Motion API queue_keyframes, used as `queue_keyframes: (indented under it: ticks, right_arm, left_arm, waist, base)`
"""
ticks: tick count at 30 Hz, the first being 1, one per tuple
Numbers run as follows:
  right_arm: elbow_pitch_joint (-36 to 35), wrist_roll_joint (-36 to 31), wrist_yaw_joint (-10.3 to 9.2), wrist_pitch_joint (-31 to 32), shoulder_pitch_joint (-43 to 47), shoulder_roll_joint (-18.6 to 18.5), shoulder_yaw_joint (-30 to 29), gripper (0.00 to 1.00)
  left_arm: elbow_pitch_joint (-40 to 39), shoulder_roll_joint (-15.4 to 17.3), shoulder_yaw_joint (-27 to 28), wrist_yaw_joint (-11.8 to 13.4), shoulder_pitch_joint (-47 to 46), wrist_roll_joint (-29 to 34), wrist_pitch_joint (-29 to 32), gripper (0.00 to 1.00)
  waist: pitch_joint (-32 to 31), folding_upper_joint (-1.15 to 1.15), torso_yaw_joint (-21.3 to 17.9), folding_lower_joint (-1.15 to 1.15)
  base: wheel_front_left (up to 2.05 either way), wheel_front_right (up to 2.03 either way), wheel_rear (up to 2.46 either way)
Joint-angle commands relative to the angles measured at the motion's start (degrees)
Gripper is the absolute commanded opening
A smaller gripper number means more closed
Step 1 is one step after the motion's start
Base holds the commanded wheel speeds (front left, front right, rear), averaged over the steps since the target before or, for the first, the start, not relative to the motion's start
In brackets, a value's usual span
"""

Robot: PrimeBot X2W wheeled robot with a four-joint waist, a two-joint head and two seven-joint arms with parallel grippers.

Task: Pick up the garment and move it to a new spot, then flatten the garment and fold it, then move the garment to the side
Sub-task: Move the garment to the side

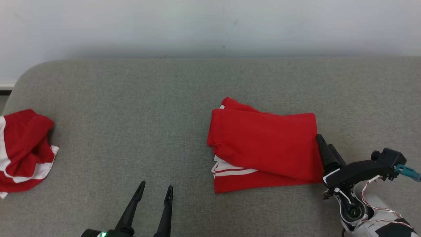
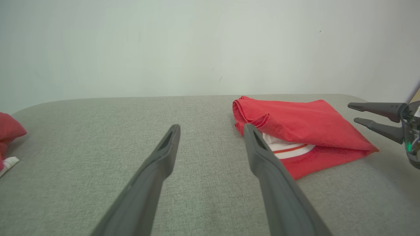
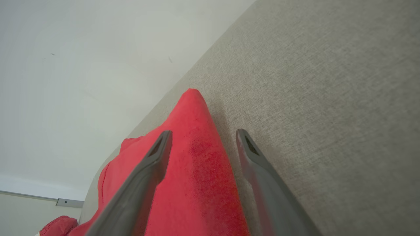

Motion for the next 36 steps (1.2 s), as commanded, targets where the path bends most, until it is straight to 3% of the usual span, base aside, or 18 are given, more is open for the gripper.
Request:
queue_keyframes:
  ticks: [1,8,11,12,25,36]
  right_arm:
    - [0.03,2.65,-0.04,0.74,-0.83,-0.12,0.6,1.0]
    - [-0.67,7.69,0.0,2.46,-1.69,-0.76,4.91,1.0]
    - [-2.04,8.57,0.0,2.42,-1.72,-1.17,6.83,0.11]
    - [-2.45,8.66,0.0,1.99,-1.65,-1.56,7.3,0.0]
    - [-7.42,7.23,-0.02,-3.69,-4.27,-5.77,10.07,0.0]
    - [-9.09,-2.59,-0.02,-4.45,-6.97,-4.96,6.18,0.0]
  left_arm:
    - [0.23,0.04,-0.25,0.3,-0.88,0.06,-0.31,1.0]
    - [0.37,0.03,-0.46,0.66,-2.14,0.33,-0.31,1.0]
    - [0.39,0.03,-0.38,0.84,-2.53,0.37,-0.31,1.0]
    - [0.37,0.03,-0.34,0.93,-2.57,0.36,-0.31,1.0]
    - [-0.9,0.19,0.62,0.3,-4.24,1.7,-0.31,1.0]
    - [-1.37,2.31,0.78,-1.61,-9.33,3.56,-0.29,1.0]
  waist:
    - [2.46,-0.01,1.73,-0.01]
    - [3.89,-0.01,1.94,-0.01]
    - [4.08,-0.01,1.71,-0.01]
    - [4.08,-0.01,1.58,-0.01]
    - [7.2,-0.01,-4.96,-0.01]
    - [12.31,-0.01,-16.7,-0.01]
  base:
    - [0.0,0.0,0.0]
    - [0.0,0.0,0.0]
    - [0.0,0.0,0.0]
    - [0.0,0.0,0.0]
    - [0.0,0.0,0.0]
    - [0.0,0.0,0.0]
